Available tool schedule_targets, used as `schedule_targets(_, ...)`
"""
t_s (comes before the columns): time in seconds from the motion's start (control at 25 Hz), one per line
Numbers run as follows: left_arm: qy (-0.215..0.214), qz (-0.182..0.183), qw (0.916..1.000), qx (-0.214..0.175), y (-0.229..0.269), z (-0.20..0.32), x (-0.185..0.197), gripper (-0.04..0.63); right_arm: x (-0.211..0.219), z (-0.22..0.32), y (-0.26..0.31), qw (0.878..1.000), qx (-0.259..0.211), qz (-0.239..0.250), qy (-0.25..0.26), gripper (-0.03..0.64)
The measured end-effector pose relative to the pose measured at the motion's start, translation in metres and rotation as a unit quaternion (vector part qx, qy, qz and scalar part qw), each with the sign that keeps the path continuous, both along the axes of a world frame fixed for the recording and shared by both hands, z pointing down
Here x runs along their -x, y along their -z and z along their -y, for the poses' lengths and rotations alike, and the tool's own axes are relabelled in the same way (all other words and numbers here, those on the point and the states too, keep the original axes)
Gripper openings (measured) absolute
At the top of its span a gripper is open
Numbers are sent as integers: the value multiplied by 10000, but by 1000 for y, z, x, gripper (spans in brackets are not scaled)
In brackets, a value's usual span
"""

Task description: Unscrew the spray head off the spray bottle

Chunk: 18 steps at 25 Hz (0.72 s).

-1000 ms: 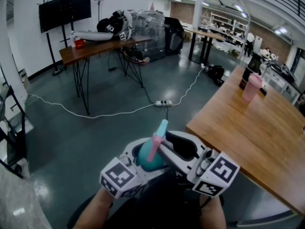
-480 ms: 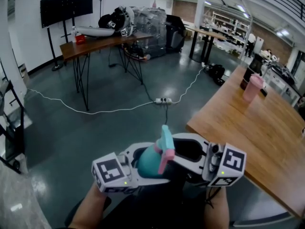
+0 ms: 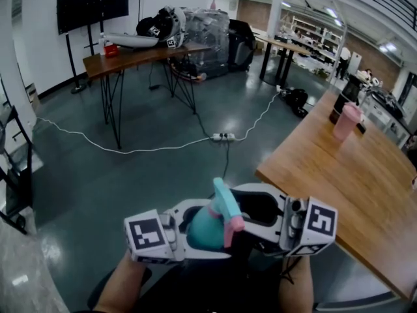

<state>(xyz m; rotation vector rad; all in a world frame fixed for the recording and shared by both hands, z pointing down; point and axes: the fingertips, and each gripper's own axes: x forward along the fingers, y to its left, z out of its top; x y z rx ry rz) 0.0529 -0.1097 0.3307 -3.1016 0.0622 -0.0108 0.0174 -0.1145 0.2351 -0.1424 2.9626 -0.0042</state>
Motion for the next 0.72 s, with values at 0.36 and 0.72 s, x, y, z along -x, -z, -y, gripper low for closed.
schedule_targets(0.36,1943,-134,9808,71,2,67,27,453,-23,39,3,9834,-209,-254,-1785,184)
schedule_targets(0.72,3138,369,9488,72,-16,97,38,453,-5,22,7,9780,-473,-457,-1980,98)
